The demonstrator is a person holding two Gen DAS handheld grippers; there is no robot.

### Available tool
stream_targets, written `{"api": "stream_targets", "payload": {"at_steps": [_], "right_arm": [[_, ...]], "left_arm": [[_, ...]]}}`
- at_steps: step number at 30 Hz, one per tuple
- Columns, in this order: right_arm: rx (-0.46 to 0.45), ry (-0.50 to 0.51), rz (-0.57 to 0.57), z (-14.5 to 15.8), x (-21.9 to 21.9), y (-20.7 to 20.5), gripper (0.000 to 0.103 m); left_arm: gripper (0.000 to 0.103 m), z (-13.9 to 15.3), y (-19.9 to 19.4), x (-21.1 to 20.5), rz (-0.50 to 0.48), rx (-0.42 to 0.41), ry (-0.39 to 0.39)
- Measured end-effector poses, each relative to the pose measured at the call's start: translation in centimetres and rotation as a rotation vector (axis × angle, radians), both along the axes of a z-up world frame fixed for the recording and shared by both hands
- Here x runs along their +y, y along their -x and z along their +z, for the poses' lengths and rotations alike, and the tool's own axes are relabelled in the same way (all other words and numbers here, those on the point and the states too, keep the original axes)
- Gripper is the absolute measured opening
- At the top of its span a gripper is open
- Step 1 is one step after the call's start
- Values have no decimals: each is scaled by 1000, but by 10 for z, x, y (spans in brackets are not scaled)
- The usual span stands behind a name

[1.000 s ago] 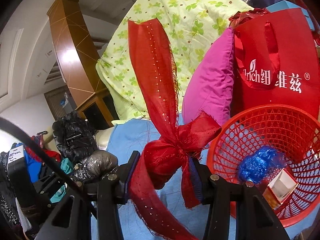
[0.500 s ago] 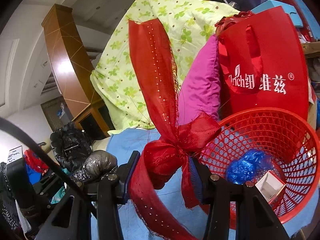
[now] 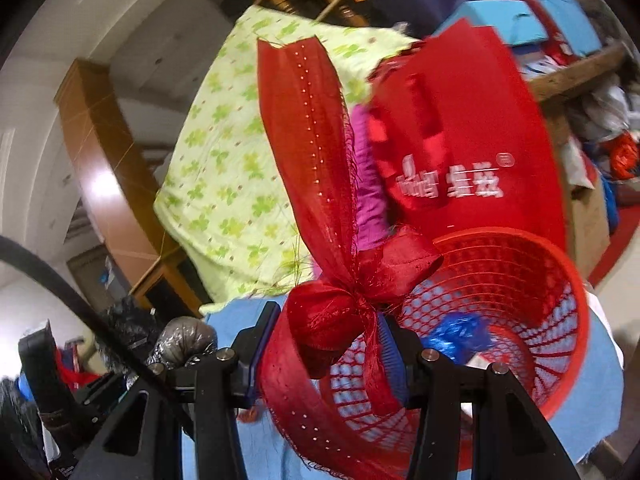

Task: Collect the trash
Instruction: 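Carry both items over the red mesh basket and open both tools, then withdraw both open tools from the basket back over the blanket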

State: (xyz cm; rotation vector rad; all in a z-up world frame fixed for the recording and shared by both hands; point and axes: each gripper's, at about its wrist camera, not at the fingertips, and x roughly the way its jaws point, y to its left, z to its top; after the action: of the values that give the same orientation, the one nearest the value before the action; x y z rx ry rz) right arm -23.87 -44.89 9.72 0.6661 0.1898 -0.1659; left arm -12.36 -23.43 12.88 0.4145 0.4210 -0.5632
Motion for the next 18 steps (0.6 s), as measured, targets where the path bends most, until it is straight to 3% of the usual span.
{"api": "stream_targets", "payload": {"at_steps": [7, 12, 15, 18], "right_arm": [[-34, -110, -102, -10, -31, 23, 52], [-43, -176, -137, -16, -46, 30, 53], [-44, -231, -156, -22, -55, 35, 60], [-46, -278, -172, -26, -63, 38, 66]], "left_arm": [[53, 15, -6, -36, -106, 73, 92], [54, 17, 0, -69, -191, 89, 107], [54, 14, 3, -86, -225, 100, 102], [65, 9, 4, -100, -257, 128, 100]]}}
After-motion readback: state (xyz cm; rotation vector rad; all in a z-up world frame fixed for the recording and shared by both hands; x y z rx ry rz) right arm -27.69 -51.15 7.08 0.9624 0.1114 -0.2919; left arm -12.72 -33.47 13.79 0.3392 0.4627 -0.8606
